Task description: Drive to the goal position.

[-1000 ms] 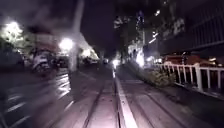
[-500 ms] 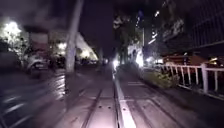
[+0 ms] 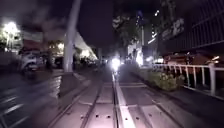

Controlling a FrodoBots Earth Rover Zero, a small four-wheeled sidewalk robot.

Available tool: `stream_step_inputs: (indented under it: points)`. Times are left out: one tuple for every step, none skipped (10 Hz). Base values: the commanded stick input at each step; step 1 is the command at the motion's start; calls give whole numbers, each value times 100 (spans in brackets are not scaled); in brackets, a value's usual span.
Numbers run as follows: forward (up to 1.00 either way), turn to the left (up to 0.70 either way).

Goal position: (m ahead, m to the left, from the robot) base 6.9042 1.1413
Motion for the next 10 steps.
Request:
stream_step_inputs:
  points:
    - [45, 0]
    - [45, 0]
    - [45, 0]
    - [45, 0]
    - [45, 0]
    - [45, 0]
    - [45, 0]
    - [45, 0]
    - [45, 0]
    - [45, 0]
